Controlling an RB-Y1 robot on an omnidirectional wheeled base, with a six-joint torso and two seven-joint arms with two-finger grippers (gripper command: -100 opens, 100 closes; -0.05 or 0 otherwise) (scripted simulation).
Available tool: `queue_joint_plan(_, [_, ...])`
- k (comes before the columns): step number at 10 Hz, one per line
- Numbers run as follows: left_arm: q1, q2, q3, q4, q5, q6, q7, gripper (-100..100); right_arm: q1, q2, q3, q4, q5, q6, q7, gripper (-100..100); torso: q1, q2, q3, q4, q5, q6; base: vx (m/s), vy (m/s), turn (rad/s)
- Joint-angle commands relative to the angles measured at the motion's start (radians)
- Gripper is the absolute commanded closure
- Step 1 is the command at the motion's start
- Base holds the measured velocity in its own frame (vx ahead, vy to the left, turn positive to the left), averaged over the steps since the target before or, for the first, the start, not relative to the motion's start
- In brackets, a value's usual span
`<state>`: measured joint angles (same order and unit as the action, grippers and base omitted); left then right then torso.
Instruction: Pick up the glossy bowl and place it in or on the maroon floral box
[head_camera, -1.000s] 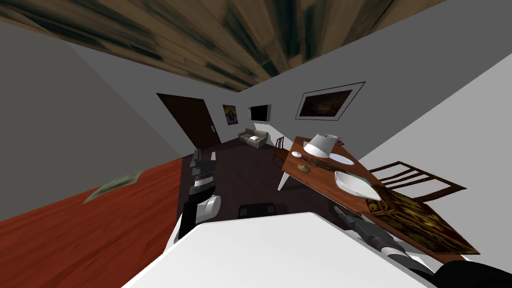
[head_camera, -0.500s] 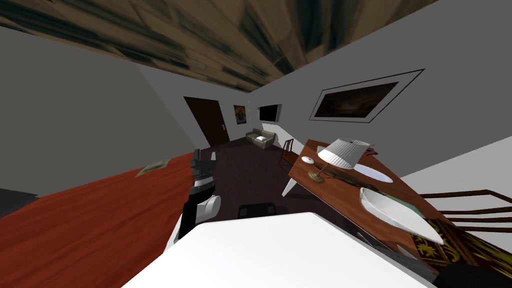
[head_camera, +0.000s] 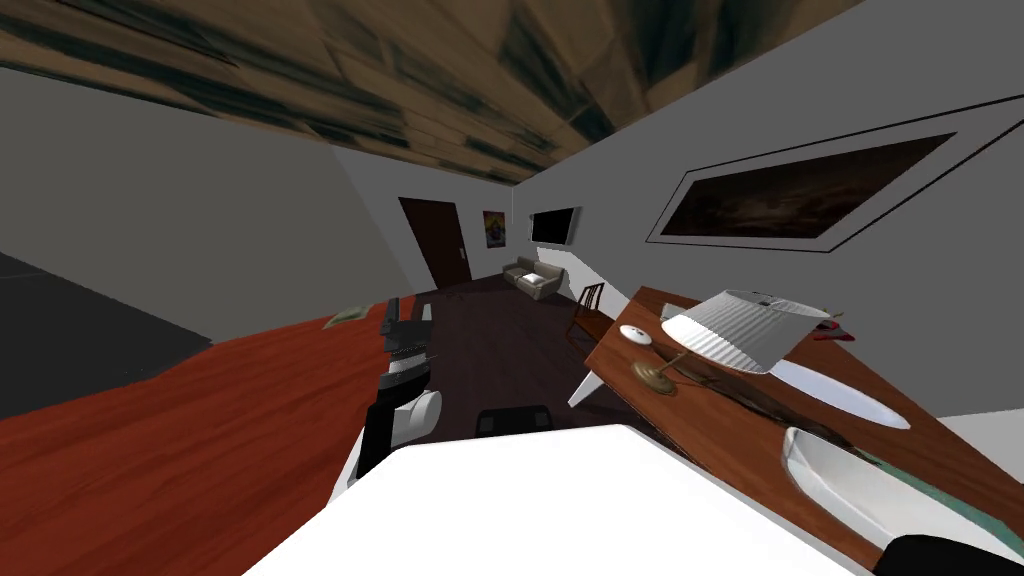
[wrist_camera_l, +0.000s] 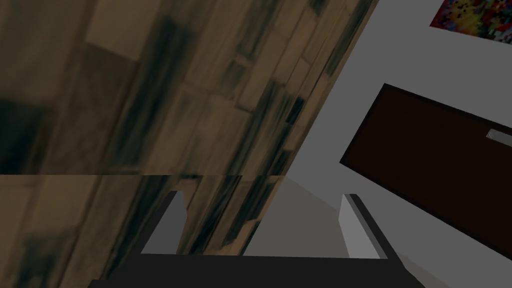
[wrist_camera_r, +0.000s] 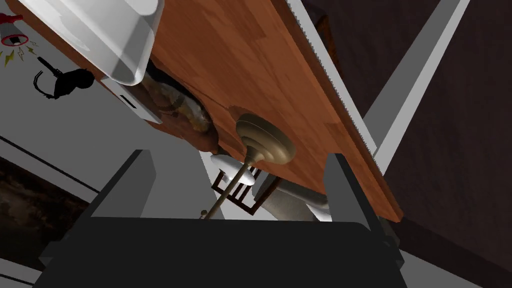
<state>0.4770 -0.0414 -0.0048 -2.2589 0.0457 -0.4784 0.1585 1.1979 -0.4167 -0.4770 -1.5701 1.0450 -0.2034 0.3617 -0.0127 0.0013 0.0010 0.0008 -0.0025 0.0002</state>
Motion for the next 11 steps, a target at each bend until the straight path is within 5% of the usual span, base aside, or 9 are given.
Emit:
queue_joint_plan(1, [0.0,0.0,0.0,0.0,0.0,0.0,0.0,0,0.043,-0.015,0.014,0.038,0.05,0.009,0.014,-100,0.0,0.0,0.0,0.0,0.0,0.0,0.045,-0.141,0.467])
queue_joint_plan(11, [0.0,0.0,0.0,0.0,0.0,0.0,0.0,0,0.153,-0.032,0.043,0.228,0.274,-0.048,0.077,-100,-0.006,0.001,0.001,0.0,-0.001,0.001,0.01,-0.158,0.207])
